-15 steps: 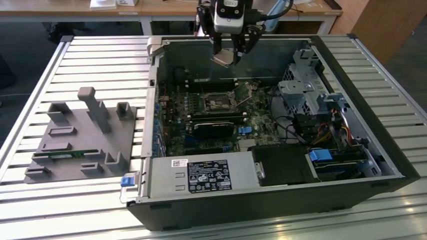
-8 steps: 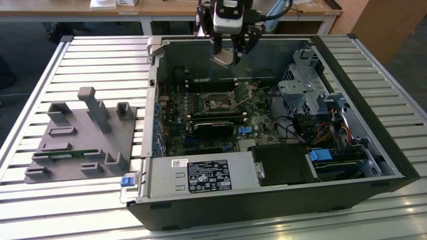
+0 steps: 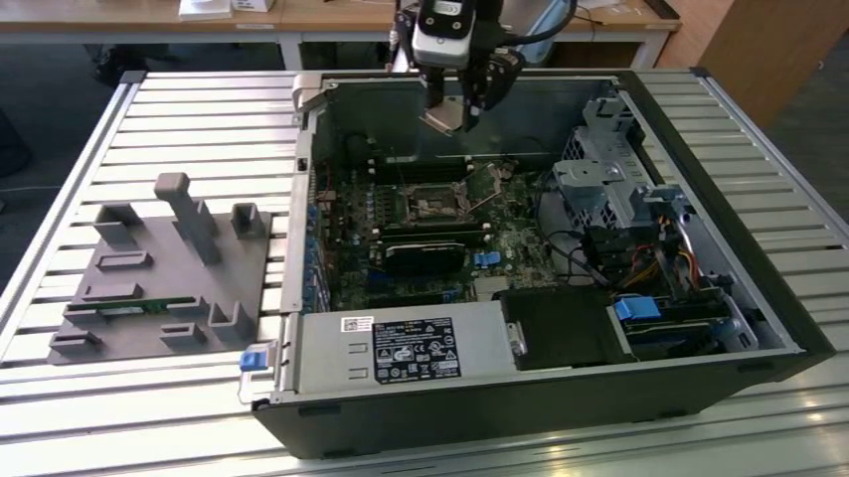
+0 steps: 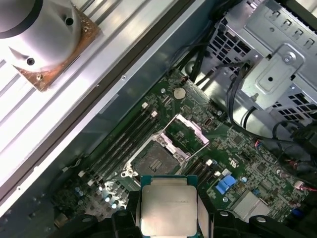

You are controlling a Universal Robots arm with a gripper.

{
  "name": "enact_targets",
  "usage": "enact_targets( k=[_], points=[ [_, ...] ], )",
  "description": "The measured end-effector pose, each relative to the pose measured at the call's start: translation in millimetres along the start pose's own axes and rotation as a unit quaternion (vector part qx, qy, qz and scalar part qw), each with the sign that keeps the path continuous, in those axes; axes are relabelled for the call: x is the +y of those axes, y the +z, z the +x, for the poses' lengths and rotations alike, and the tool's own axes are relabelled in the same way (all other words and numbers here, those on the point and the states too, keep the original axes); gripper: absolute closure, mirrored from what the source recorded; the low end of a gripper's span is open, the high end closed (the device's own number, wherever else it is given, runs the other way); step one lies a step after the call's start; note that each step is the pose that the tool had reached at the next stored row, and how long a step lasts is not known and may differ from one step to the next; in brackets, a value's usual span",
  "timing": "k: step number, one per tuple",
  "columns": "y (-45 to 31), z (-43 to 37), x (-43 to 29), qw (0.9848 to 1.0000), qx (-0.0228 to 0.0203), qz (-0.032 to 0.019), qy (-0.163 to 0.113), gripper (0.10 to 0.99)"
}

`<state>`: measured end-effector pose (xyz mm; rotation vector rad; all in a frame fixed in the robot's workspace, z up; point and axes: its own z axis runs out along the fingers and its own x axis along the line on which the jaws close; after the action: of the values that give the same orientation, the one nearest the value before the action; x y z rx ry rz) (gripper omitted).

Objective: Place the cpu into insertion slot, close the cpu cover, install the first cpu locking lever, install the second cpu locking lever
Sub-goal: 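Place the cpu into insertion slot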

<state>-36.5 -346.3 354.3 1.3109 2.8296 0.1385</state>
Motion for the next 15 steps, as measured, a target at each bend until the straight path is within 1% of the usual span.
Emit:
enact_targets(
  k=[3,7,12,15],
  points=[
    [0.5,0.1,0.0,0.9999,-0.0015,-0.0003,0.017,0.545],
    [1.2,0.2,0.1,0.9993,-0.0033,-0.0007,0.038,0.545],
    [2.0,0.3,0.1,0.9981,-0.0055,-0.0012,0.062,0.545],
    [2.6,0.5,0.2,0.997,-0.0068,-0.0015,0.077,0.545]
  ],
)
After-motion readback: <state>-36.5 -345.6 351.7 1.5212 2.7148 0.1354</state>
